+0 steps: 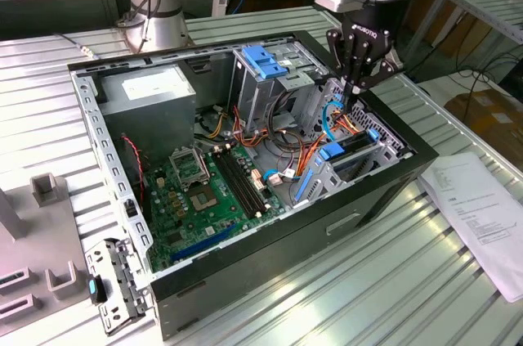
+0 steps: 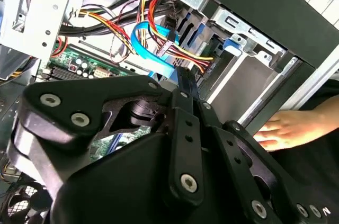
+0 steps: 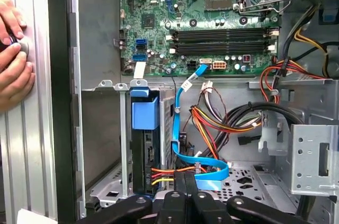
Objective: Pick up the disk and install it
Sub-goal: 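Insert the second disk wire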
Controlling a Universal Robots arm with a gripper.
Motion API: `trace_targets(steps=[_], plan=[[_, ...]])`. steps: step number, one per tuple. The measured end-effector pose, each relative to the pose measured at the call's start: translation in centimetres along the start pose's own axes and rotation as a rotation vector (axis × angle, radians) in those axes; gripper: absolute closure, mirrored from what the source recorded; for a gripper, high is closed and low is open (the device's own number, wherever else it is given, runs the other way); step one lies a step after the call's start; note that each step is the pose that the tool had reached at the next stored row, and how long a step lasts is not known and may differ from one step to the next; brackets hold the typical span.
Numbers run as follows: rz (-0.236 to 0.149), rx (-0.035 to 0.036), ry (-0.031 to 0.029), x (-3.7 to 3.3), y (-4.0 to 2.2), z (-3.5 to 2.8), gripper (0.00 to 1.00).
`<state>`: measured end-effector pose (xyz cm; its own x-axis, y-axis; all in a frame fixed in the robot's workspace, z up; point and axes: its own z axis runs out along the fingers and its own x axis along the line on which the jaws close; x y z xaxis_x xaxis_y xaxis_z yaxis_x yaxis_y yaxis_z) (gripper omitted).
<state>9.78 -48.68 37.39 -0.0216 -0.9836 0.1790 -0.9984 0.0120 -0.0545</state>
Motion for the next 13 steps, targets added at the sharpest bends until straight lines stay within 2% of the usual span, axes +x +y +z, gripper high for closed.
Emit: trace_targets(steps=[5,6,7,9,11,12,13], plan=[[0.0,0.0,-0.0001,-0.02,0.01,0.12,0.89],[0.0,0.0001,-0.0001,-0.03,0.01,0.16,0.82],[0.0,0.0001,0.0007,-0.05,0.02,0.28,0.82],[0.0,0.0002,0.0072,-0.12,0.04,0.69,0.82],[-0.001,0.0003,0.0121,-0.15,0.05,0.85,0.89],[-0.001,0.0004,0.0163,-0.17,0.05,0.94,0.89],[-0.001,0.0005,0.024,-0.18,0.06,1.01,0.89]])
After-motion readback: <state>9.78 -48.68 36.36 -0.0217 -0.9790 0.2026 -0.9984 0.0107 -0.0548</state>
